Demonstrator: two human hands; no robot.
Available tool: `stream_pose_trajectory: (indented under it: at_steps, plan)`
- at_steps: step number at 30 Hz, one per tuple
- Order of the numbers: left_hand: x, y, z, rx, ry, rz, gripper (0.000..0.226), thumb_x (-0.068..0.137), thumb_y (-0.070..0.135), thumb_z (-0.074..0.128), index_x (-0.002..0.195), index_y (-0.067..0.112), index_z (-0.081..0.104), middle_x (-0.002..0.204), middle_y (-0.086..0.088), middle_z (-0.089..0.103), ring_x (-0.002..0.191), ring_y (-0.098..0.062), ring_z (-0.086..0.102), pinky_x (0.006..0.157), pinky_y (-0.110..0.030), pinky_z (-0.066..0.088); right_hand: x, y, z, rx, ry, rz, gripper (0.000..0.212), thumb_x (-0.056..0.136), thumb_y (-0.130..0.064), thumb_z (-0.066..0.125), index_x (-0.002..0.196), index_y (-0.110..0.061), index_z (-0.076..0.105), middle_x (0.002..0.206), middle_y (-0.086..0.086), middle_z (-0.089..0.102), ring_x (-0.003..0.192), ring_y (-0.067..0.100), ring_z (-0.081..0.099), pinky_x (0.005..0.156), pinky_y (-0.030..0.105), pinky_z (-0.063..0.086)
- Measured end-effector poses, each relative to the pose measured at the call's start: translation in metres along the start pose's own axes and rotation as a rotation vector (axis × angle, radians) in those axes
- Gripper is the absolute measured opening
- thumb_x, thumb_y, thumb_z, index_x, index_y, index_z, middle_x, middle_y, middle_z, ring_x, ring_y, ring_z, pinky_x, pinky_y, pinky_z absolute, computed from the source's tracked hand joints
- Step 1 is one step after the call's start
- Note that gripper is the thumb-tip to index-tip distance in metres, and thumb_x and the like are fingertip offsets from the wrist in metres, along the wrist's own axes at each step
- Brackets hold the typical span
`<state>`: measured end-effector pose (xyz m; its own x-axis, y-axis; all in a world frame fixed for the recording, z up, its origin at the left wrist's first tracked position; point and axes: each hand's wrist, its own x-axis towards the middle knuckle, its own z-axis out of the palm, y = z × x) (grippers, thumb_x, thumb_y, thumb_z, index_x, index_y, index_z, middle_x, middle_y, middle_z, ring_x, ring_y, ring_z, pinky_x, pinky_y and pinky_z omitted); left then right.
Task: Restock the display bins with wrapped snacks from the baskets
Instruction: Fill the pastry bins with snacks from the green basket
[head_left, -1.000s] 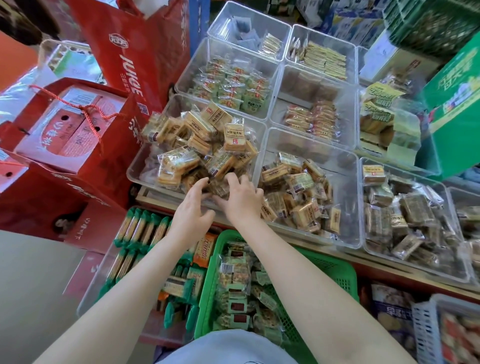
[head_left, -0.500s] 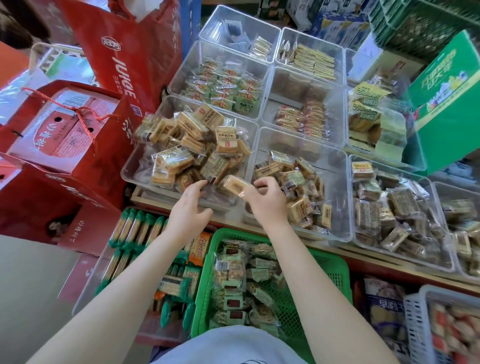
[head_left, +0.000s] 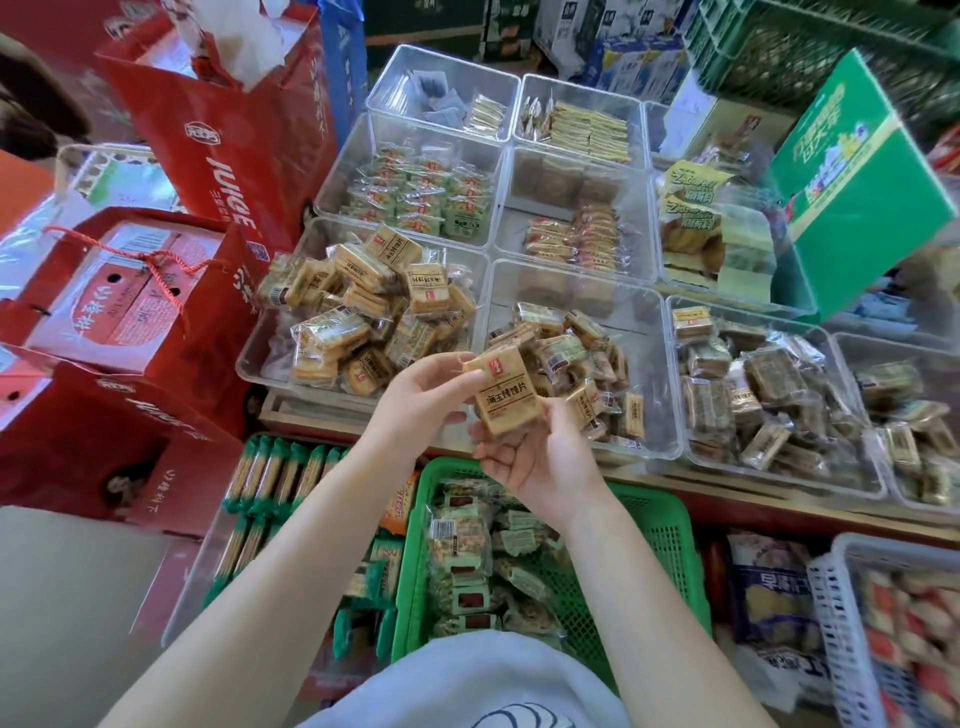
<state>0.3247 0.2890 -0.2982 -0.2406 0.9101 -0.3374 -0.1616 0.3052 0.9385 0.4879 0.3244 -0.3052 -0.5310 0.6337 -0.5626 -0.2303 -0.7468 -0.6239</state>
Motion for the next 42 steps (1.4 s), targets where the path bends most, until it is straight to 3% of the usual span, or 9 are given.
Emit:
stream_pose_trajectory:
  at_steps: [6,13,16,19,23,29,33,37,42]
  plan:
    - [-0.003,0.006,0.004,0.101,0.036,0.018,0.027,0.087,0.029,0.077,0.113,0.028,0.071,0.098,0.001,0.078,0.093,-0.017,0.073,0.093,-0.049,0.057,-0.007,0.001,-0.008,-0.264,0.017,-0.114,0.051,0.098,-0.050,0.053,0.127,-0.010,0.064,0.115,0.023,0.069,0.100,0.033,0.067,0.077,0.039,0.057]
    - [0.002,-0.008,0.012,0.175,0.006,0.009,0.031,0.088,0.032,0.076,0.117,0.027,0.069,0.093,0.002,0.078,0.079,-0.008,0.072,0.085,-0.036,0.058,-0.014,0.003,-0.016,-0.441,0.092,-0.175,0.025,0.099,-0.024,0.062,0.116,-0.006,0.065,0.098,0.014,0.075,0.077,0.027,0.071,0.063,0.034,0.058]
    - [0.012,-0.025,0.017,0.262,0.038,-0.006,0.030,0.093,0.035,0.069,0.121,0.025,0.067,0.099,0.006,0.076,0.089,-0.008,0.071,0.086,-0.035,0.059,-0.009,0.009,-0.023,-0.591,0.258,-0.166,0.024,0.099,-0.030,0.064,0.117,-0.014,0.063,0.102,0.009,0.075,0.078,0.024,0.074,0.066,0.035,0.061]
    - [0.028,-0.047,0.014,0.693,0.078,0.072,0.036,0.099,0.034,0.057,0.133,0.023,0.060,0.130,0.005,0.063,0.120,-0.014,0.057,0.100,-0.034,0.048,-0.005,0.010,-0.042,-0.745,0.494,-0.143,0.026,0.098,-0.033,0.062,0.116,-0.015,0.056,0.102,0.006,0.070,0.075,0.020,0.073,0.057,0.026,0.056]
    - [0.046,-0.071,0.011,1.135,-0.041,0.162,0.059,0.100,0.037,0.051,0.155,0.022,0.034,0.161,-0.004,0.031,0.148,-0.022,0.027,0.121,-0.044,0.025,-0.006,-0.004,-0.075,-0.896,0.698,-0.190,0.022,0.097,-0.037,0.060,0.108,-0.019,0.054,0.093,0.002,0.067,0.082,0.026,0.069,0.072,0.046,0.061]
    - [0.057,-0.090,0.012,1.265,-0.086,0.131,0.063,0.102,0.054,0.037,0.158,0.035,0.016,0.161,0.002,0.032,0.150,-0.022,0.021,0.122,-0.047,0.016,0.014,-0.033,-0.090,-1.236,0.797,-0.438,0.037,0.101,-0.029,0.055,0.135,-0.020,0.048,0.117,0.002,0.051,0.095,0.023,0.056,0.075,0.033,0.044]
    - [0.065,-0.084,0.019,1.158,-0.004,0.085,0.054,0.100,0.055,0.038,0.150,0.036,0.031,0.150,0.000,0.046,0.137,-0.028,0.039,0.115,-0.049,0.024,0.033,-0.047,-0.097,-1.334,0.928,-0.502,0.038,0.101,-0.029,0.054,0.137,-0.019,0.047,0.119,0.010,0.048,0.091,0.028,0.059,0.066,0.034,0.047]
    - [0.071,-0.087,0.027,1.235,0.016,0.009,0.073,0.096,0.068,0.034,0.157,0.038,0.009,0.151,-0.005,0.041,0.136,-0.031,0.037,0.113,-0.050,0.023,0.049,-0.065,-0.109,-1.396,1.050,-0.532,0.037,0.101,-0.024,0.057,0.135,-0.014,0.048,0.120,0.016,0.045,0.081,0.024,0.054,0.060,0.037,0.053]
    - [0.072,-0.092,0.032,1.269,0.055,-0.022,0.083,0.090,0.078,0.030,0.157,0.042,-0.002,0.153,-0.004,0.038,0.138,-0.030,0.032,0.114,-0.051,0.021,0.072,-0.059,-0.126,-1.763,0.763,-0.204,0.036,0.099,-0.032,0.052,0.133,-0.018,0.058,0.139,0.014,0.045,0.126,0.031,0.046,0.107,0.048,0.041]
